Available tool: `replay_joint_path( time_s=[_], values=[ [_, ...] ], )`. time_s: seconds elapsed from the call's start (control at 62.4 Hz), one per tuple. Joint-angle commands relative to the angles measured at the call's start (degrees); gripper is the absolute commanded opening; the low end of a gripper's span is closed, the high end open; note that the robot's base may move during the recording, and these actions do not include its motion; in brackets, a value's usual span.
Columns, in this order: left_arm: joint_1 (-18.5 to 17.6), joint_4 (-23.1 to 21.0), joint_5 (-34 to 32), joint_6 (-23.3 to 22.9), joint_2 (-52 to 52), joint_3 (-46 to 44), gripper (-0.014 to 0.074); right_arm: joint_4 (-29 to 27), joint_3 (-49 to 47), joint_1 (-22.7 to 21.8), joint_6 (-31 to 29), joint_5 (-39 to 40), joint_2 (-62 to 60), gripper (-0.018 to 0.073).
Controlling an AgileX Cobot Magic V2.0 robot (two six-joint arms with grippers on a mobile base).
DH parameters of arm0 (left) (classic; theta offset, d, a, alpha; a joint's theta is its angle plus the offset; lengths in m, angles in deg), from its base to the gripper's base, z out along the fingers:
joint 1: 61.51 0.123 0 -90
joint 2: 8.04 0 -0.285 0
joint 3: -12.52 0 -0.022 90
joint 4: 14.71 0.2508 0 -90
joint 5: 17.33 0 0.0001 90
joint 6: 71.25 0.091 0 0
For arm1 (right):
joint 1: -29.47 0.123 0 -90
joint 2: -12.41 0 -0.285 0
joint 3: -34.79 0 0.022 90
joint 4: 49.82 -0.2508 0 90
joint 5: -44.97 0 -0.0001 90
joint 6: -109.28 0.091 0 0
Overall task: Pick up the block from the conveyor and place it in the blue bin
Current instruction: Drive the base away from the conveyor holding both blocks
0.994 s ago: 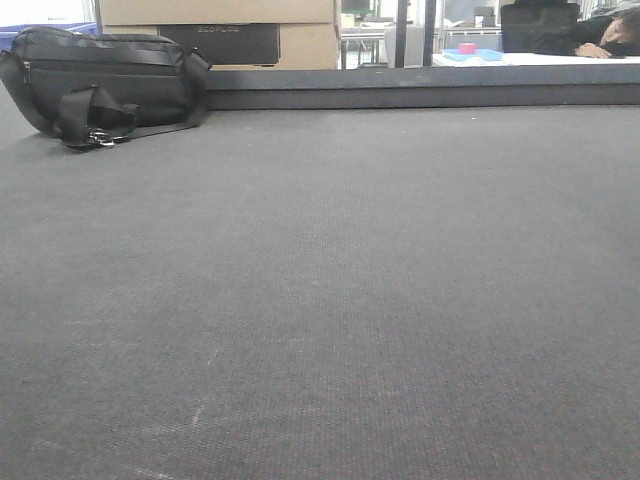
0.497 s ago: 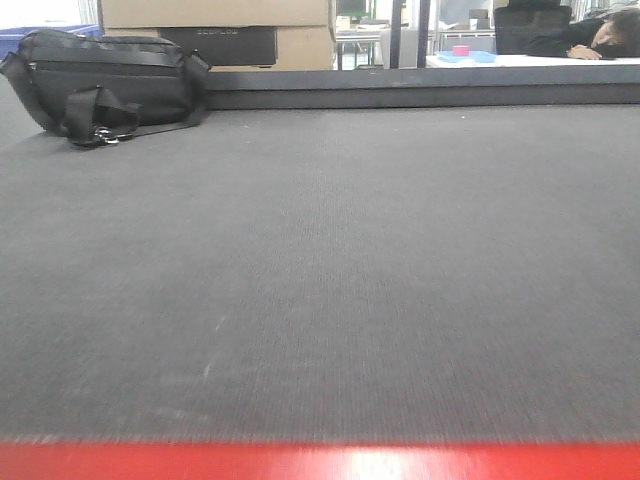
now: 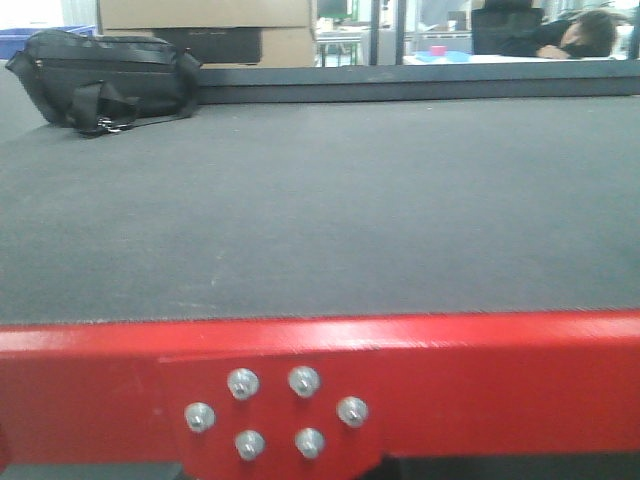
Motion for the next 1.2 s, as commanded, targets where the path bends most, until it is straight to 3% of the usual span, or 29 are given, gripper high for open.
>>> replay_joint_path(
  time_s=[0.0, 1.186],
  values=[
    [-0.3, -0.5, -0.8, -0.2, -0.1, 0.0, -0.0111, 0.3, -0.4, 0.0, -0.6, 1.0, -0.3, -0.0154],
    [-0.3, -0.5, -0.8, -0.2, -0.1, 0.0, -0.0111, 0.3, -0.4, 0.0, -0.6, 1.0, -0.3, -0.0154]
  ],
)
